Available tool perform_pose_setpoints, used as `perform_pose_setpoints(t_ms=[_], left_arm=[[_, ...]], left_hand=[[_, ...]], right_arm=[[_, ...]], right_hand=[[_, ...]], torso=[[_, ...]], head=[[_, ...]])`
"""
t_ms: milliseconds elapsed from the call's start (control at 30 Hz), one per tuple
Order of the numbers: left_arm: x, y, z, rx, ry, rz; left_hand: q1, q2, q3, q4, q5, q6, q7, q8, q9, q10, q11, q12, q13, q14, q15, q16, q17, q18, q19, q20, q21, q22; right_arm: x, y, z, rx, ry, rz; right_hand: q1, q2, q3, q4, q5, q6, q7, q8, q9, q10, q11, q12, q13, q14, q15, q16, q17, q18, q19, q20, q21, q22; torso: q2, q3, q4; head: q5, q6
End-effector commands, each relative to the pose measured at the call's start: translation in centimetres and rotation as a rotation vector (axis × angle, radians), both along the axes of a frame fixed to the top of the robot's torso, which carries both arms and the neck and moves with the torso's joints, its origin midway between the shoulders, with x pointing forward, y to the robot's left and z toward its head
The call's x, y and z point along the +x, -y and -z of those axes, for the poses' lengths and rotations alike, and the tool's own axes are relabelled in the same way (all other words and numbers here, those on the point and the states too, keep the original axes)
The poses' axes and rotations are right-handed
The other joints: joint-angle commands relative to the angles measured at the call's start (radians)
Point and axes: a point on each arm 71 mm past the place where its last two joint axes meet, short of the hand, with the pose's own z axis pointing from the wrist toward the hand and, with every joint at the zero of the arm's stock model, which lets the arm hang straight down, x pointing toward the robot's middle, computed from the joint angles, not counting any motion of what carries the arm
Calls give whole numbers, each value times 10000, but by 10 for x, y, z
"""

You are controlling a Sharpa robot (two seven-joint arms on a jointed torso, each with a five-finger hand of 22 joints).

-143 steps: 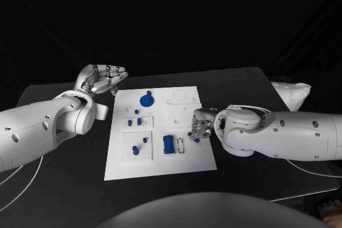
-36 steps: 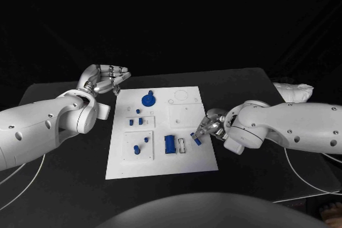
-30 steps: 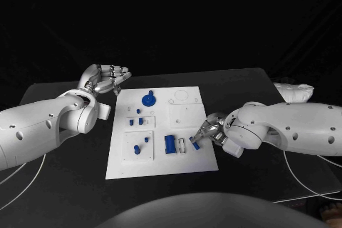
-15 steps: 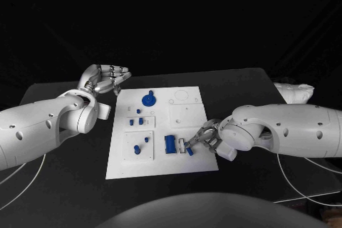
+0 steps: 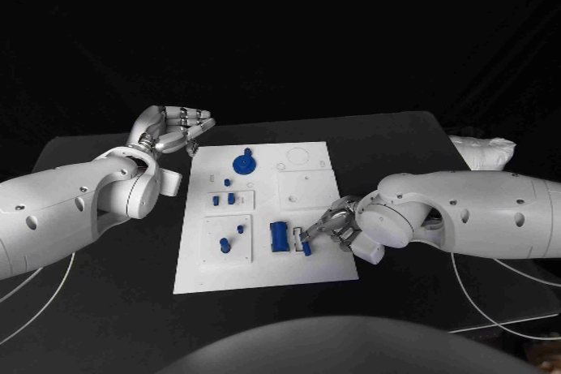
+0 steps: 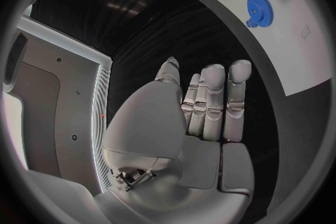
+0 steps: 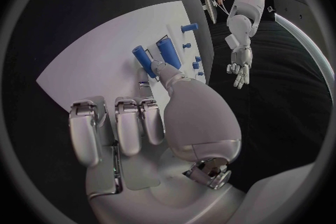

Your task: Assemble the parts on the task board

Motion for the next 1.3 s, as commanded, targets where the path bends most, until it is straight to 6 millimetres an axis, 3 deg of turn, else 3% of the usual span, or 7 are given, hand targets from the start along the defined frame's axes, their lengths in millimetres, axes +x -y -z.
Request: perform_pose_setpoints(t_ms=[33, 1300], left_arm=[[-1, 3, -1, -36, 12, 197], [0, 3, 0, -35, -17, 217]], left_hand=[[-12, 87, -58, -13, 41, -51, 11, -32, -9, -33, 4, -37, 8, 3, 7, -35, -9, 82, 70, 9, -45, -10], [-12, 87, -58, -13, 41, -51, 11, -32, -9, -33, 4, -37, 8, 3, 7, -35, -9, 82, 70, 9, -45, -10]], right_arm=[[0, -2, 0, 108, 105, 79], [2, -1, -1, 148, 365, 391]], right_hand=[[68, -40, -34, -25, 34, 91, -4, 34, 3, 1065, -55, 39, 2634, 1025, -65, 41, 2629, -141, 1047, -61, 45, 2630], [72, -35, -40, -29, 27, 152, -24, 35, -6, 1065, -70, 39, 2634, 1025, -79, 41, 2629, -141, 1047, -73, 45, 2630]], torso=[[0, 4, -8], [-3, 2, -3]], head=[[-14, 1], [-14, 1]])
